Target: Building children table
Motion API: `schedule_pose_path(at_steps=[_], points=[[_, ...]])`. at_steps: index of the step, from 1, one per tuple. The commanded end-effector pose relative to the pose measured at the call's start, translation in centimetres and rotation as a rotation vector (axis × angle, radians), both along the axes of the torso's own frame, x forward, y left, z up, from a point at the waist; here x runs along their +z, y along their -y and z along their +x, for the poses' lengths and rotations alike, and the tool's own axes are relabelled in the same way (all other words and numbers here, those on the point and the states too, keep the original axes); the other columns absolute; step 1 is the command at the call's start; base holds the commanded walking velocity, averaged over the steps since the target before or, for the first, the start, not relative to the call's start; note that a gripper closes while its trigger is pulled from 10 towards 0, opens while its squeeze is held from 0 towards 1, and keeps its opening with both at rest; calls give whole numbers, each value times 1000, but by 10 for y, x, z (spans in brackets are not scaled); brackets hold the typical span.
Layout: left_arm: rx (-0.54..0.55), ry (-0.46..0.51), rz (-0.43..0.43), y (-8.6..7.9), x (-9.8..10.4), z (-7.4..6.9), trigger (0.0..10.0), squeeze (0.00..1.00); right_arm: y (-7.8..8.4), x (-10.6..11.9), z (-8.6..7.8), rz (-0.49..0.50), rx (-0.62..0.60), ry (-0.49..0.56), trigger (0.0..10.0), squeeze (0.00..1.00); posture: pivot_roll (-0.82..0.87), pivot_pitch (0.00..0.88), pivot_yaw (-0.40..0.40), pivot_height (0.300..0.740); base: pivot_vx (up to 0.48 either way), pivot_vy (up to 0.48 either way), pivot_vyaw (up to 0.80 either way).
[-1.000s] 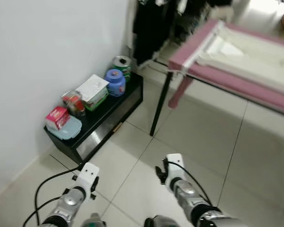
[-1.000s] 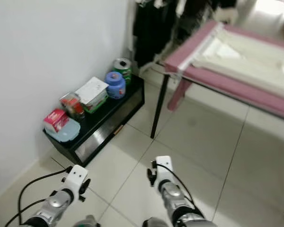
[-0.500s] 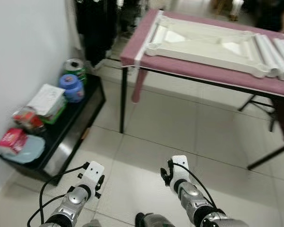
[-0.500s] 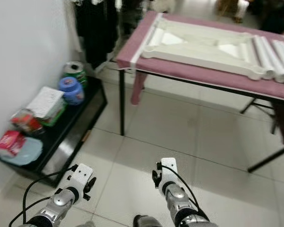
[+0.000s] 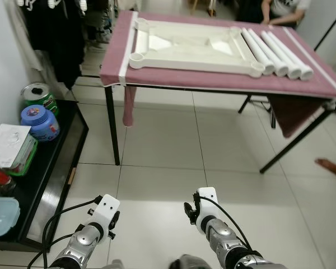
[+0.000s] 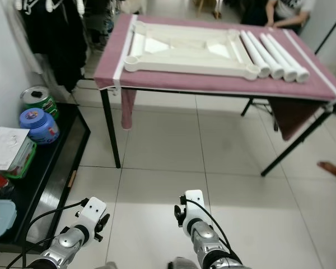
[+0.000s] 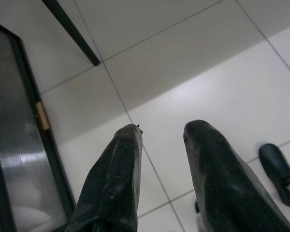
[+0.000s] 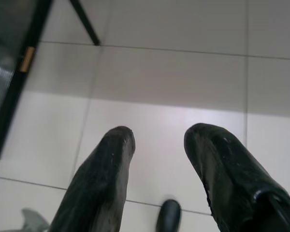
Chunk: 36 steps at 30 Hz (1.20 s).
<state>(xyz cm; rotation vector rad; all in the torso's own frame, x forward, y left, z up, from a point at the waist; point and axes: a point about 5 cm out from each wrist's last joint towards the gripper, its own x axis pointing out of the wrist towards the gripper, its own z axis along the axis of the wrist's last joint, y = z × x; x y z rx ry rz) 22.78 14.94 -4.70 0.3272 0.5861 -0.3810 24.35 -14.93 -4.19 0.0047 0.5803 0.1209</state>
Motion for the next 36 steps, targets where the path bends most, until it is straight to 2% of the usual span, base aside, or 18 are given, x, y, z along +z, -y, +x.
schedule_pose_path(at_steps=[1,29,36], points=[[-5,-30,6,2,-5,-7,10000,0,0,-1,-1,-5,3,-2,10000,0,71,0,20,740,0,-480,0],[3,-33,12,0,-6,-7,10000,0,0,0,0,-9,5,-1,10000,0,73,0,19,740,0,-464,0],[-14,-16,-1,2,-4,-6,10000,0,0,0,0,-8,4,0,10000,0,72,0,20,740,58,-104,0]])
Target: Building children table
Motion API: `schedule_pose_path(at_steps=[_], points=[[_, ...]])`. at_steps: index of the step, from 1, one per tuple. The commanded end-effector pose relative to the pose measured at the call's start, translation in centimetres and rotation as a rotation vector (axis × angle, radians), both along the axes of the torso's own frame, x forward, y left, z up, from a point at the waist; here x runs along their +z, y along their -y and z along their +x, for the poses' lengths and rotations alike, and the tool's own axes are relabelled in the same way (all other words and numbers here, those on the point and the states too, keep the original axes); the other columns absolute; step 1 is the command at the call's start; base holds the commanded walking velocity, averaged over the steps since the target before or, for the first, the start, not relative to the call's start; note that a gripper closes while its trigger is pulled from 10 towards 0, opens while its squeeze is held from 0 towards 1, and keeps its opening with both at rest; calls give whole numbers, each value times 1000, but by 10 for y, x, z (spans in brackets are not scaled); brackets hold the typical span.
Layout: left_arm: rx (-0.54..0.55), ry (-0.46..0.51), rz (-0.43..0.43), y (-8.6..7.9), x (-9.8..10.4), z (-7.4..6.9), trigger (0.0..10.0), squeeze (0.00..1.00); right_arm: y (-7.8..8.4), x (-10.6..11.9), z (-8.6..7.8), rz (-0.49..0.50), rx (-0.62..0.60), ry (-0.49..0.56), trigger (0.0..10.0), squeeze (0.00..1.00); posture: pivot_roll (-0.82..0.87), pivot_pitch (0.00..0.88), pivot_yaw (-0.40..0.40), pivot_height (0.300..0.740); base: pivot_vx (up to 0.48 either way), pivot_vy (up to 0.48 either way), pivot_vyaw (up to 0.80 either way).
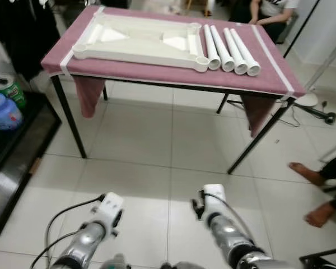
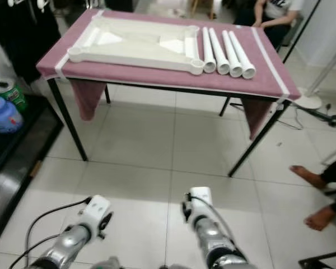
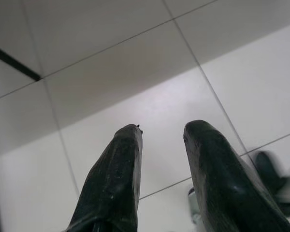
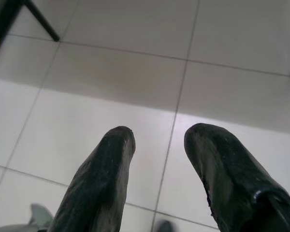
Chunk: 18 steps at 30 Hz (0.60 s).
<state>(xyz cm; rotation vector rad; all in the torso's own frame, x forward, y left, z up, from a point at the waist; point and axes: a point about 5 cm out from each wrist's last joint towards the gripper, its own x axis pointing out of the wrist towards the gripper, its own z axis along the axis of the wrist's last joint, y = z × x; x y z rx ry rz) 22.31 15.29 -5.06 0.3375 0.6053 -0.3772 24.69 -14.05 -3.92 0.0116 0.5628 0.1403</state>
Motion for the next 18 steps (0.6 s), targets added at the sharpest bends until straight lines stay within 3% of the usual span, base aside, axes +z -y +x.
schedule_pose_path(at_steps=[1,13,18], points=[[-17,0,-16,6,0,-1,10000,0,8,-3,-3,-21,-12,-17,10000,0,72,0,20,740,405,0,0],[-13,-1,-13,6,-1,-2,10000,0,9,-2,-4,-26,-8,-9,10000,0,73,0,20,740,480,0,0],[30,98,-23,0,14,14,10000,0,8,22,15,-95,42,187,10000,0,71,0,18,740,389,0,0]])
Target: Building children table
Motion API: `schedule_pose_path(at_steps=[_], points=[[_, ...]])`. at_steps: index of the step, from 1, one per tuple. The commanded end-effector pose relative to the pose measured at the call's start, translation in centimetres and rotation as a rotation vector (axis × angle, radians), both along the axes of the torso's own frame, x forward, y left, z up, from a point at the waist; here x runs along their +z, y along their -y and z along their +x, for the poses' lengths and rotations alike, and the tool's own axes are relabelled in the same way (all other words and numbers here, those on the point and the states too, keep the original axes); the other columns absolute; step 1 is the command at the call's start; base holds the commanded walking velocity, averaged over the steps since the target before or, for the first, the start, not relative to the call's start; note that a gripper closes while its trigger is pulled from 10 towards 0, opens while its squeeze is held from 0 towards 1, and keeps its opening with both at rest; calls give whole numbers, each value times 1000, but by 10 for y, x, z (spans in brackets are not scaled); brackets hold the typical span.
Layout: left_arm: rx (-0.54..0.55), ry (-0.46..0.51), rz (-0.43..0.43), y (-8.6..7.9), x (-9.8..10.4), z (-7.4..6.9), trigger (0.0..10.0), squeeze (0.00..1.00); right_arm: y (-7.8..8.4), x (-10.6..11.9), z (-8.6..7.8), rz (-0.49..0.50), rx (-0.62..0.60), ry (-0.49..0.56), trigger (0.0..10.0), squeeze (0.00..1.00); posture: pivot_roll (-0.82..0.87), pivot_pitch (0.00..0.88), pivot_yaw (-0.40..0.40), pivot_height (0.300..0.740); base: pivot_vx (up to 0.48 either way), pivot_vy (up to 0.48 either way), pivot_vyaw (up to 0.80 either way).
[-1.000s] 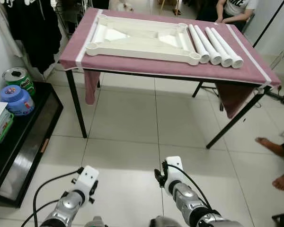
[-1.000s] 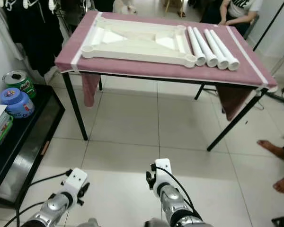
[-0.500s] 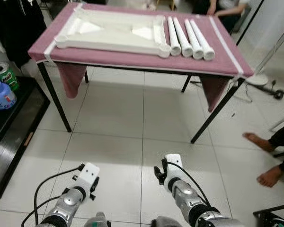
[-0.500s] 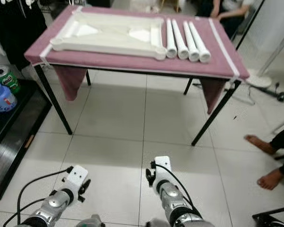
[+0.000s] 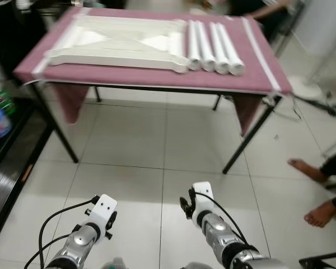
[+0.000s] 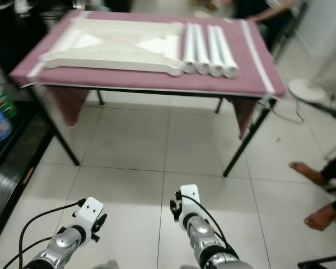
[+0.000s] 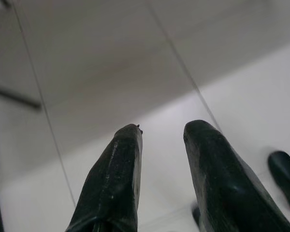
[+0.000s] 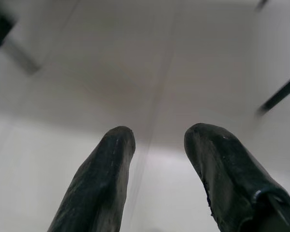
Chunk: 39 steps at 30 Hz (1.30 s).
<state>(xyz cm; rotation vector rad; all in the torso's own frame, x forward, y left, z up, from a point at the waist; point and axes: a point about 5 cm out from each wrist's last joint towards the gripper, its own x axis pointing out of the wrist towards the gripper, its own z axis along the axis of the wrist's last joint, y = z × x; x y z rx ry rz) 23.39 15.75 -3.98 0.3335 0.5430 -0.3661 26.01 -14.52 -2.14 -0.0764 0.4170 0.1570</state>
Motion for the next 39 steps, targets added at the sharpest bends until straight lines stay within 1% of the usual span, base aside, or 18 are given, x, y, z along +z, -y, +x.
schedule_pose_path(at_steps=[1,2,4,5,6,7,8,9,10,12,14,15,18,20,22,27,30,39], points=[[38,76,-31,3,12,10,10000,0,3,14,8,-37,18,98,10000,0,71,0,18,740,364,0,0],[49,143,-63,2,26,21,10000,0,2,29,18,-40,30,186,10000,0,68,0,18,740,345,0,0],[49,143,-63,2,26,21,10000,0,2,29,18,-40,30,186,10000,0,68,0,18,740,345,0,0],[72,313,-142,-1,67,43,10000,0,3,78,39,-50,44,423,10000,0,68,0,16,740,322,0,0],[72,313,-142,-1,67,43,10000,0,3,78,39,-50,44,423,10000,0,68,0,16,740,322,0,0],[78,378,-167,-3,85,49,10000,0,3,99,44,-53,49,514,10000,0,68,0,16,740,322,0,0],[78,378,-167,-3,85,49,10000,0,3,99,44,-53,49,514,10000,0,68,0,16,740,322,0,0],[82,430,-185,-4,100,53,10000,0,3,117,48,-55,49,583,10000,0,65,0,18,740,322,0,0],[82,430,-185,-4,100,53,10000,0,3,117,48,-55,49,583,10000,0,65,0,18,740,322,0,0],[105,595,-252,-7,154,66,10000,0,7,168,57,-60,53,754,10000,0,59,0,14,740,313,0,0],[100,699,-288,-7,189,71,10000,0,9,197,59,-67,67,845,10000,0,61,0,13,740,313,0,0],[91,734,-294,-6,201,72,10000,0,9,203,60,-69,85,859,10000,0,61,0,12,740,307,0,0],[84,760,-298,-4,209,74,10000,0,8,206,60,-70,106,863,10000,0,61,0,12,740,307,0,0],[89,807,-310,0,225,76,10000,0,7,201,61,-24,126,811,10000,0,59,0,12,740,306,0,0],[94,816,-317,2,231,76,10000,0,6,195,61,9,117,774,10000,0,59,0,12,740,306,0,0],[101,805,-328,6,235,76,10000,0,3,186,59,54,88,715,10000,0,55,0,24,740,303,0,0],[114,760,-329,10,231,75,10000,0,-2,180,59,54,87,679,10000,0,55,0,27,740,303,0,0],[134,730,-325,10,231,74,10000,0,-6,180,54,49,123,661,10000,0,54,0,24,740,301,0,0]])
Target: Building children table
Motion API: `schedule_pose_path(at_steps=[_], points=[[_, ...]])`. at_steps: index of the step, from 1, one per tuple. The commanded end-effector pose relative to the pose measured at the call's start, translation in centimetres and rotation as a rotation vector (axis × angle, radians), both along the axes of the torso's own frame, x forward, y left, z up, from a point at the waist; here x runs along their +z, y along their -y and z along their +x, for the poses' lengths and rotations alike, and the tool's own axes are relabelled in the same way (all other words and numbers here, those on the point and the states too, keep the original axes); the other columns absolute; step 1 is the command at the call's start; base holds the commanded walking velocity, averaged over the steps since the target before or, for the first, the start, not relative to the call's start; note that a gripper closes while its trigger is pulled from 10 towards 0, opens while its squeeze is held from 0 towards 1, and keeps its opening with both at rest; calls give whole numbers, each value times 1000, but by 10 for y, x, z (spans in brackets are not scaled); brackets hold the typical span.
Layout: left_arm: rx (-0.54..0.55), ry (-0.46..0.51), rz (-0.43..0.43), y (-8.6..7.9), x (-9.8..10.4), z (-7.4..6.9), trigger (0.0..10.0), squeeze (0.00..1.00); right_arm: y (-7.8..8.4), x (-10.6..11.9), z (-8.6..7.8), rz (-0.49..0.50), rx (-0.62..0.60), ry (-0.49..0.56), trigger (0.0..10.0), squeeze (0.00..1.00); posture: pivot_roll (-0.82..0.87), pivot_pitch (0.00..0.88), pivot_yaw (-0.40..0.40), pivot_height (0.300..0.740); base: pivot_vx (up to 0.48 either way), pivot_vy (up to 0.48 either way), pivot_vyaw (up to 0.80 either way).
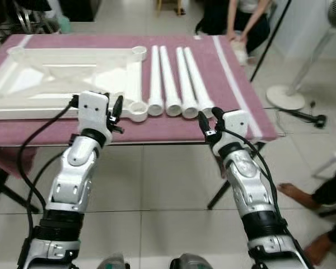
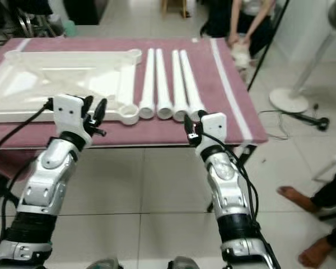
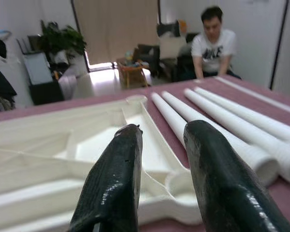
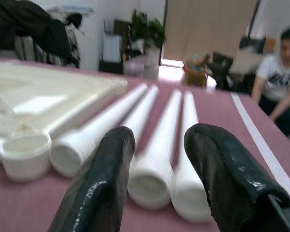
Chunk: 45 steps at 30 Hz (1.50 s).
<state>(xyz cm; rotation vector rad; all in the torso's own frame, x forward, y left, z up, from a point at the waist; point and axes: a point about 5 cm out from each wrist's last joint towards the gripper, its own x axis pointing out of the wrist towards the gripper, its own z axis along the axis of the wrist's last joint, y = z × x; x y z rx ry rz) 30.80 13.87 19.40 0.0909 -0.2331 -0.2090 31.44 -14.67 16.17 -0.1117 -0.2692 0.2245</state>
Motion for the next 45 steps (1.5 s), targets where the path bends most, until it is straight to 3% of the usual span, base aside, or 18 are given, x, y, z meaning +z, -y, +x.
schedule_pose_path(at_steps=[1,21,27,45], points=[[36,-23,4,-8,-3,0,10000,0,-8,-4,-1,5,27,-24,10000,0,54,0,24,740,296,0,0],[43,-111,29,-8,-19,-8,10000,0,-4,-2,-4,-8,-6,-29,10000,0,54,0,26,740,275,0,0],[38,-175,42,-7,-31,-12,10000,0,-1,-8,-5,8,-51,-63,10000,0,55,0,28,740,0,0,0],[33,-213,71,-6,-43,-14,10000,0,-6,-18,-7,37,-56,-108,10000,0,50,0,34,740,0,0,0]])
